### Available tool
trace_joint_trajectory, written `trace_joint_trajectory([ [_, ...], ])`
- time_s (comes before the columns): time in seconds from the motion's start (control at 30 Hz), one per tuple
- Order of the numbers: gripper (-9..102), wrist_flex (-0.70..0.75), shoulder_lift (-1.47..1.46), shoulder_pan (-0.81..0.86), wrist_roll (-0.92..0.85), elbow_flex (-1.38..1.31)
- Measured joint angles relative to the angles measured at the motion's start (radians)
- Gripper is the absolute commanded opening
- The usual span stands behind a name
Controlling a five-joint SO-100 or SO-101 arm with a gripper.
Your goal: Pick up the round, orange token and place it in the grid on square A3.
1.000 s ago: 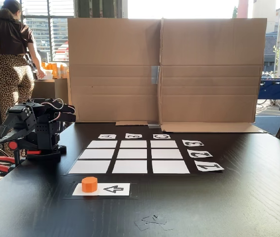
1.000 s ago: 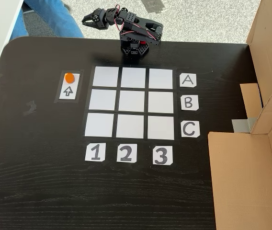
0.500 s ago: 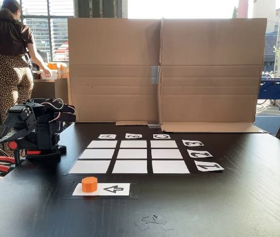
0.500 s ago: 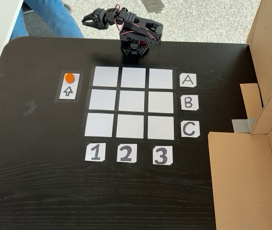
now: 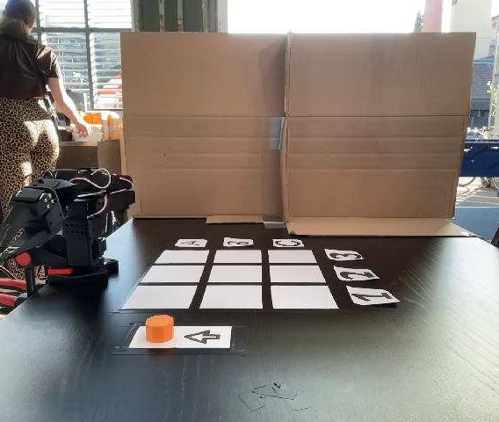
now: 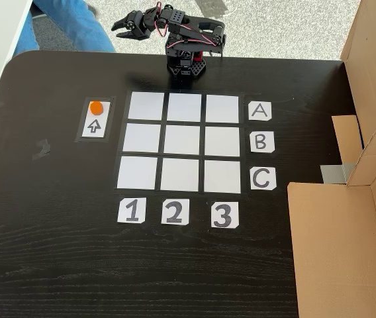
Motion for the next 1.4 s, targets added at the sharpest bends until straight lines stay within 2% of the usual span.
trace_joint_trajectory([
  [0.13, 18, 0.074, -0.169, -0.031, -0.008, -0.144],
  [0.37, 21, 0.273, -0.482, -0.071, -0.014, -0.495],
  [0.6, 28, 0.541, -0.923, -0.080, -0.021, -1.080],
  [0.77, 30, 0.603, -1.112, -0.106, -0.081, -1.356],
  [1.4, 32, 0.667, -1.338, -0.342, -0.565, -1.505],
])
